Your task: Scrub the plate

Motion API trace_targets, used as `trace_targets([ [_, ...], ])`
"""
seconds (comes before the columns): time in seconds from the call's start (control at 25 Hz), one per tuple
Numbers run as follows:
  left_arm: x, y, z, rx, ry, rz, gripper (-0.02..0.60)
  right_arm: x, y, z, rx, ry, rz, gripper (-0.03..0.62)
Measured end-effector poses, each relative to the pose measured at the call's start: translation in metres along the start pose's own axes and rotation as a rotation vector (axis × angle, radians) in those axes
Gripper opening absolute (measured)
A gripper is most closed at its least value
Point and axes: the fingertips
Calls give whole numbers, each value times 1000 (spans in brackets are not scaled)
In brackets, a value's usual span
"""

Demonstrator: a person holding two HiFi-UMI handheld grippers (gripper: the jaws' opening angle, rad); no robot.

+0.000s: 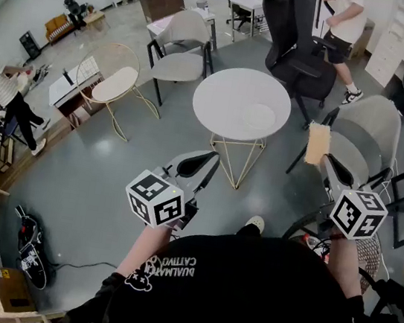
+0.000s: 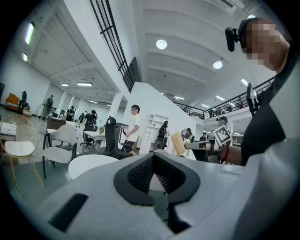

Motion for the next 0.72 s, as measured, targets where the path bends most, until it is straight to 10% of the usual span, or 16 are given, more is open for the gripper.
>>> trace_targets([
  [0.72,-25,-8,-11,57,9,90,0,12,-25,-14,-35,31,-131,35],
])
Point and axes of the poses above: the fingertips, and each gripper's own axes: z backward along the fingers, x to its right, y out of its top, and after that the axes turned 10 degrees about -y, right-handed
